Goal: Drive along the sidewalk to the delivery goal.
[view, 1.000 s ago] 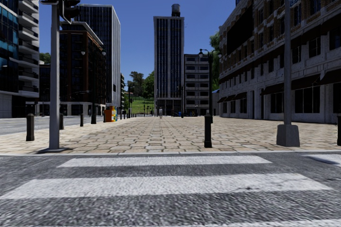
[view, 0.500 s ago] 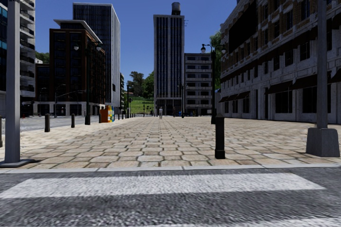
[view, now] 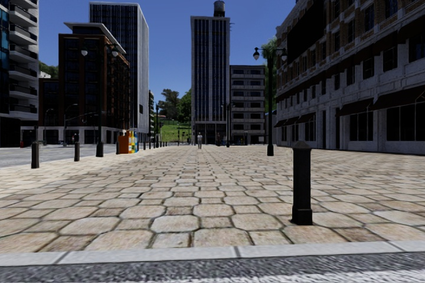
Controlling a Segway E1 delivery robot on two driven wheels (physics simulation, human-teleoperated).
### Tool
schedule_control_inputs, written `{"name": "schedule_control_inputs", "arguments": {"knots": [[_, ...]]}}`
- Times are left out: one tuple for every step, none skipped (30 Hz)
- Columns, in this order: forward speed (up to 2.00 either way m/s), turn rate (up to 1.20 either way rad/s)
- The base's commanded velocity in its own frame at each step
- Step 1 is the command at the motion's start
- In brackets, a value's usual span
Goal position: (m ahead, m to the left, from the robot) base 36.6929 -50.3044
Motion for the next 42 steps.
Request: {"name": "schedule_control_inputs", "arguments": {"knots": [[2.0,0.0],[2.0,0.0],[2.0,0.0],[2.0,0.0],[2.0,0.0],[2.0,0.0],[2.0,0.0],[2.0,0.0],[2.0,0.0],[1.97,0.0],[1.97,0.0],[1.86,0.0],[1.74,0.0],[1.62,0.0],[1.55,0.0],[1.47,0.0],[1.47,0.0],[1.43,0.0],[1.41,0.0],[1.41,0.0],[1.41,0.0],[1.41,0.0],[1.41,0.0],[1.41,0.0],[1.41,0.0],[1.41,0.0],[1.41,0.0],[1.41,0.0],[1.41,0.0],[1.41,-0.15],[1.41,-0.34],[1.41,-0.39],[1.41,-0.39],[1.41,-0.4],[1.41,-0.4],[1.41,-0.4],[1.41,-0.45],[1.41,-0.45],[1.41,-0.49],[1.41,-0.5],[1.41,-0.51],[1.41,-0.51]]}}
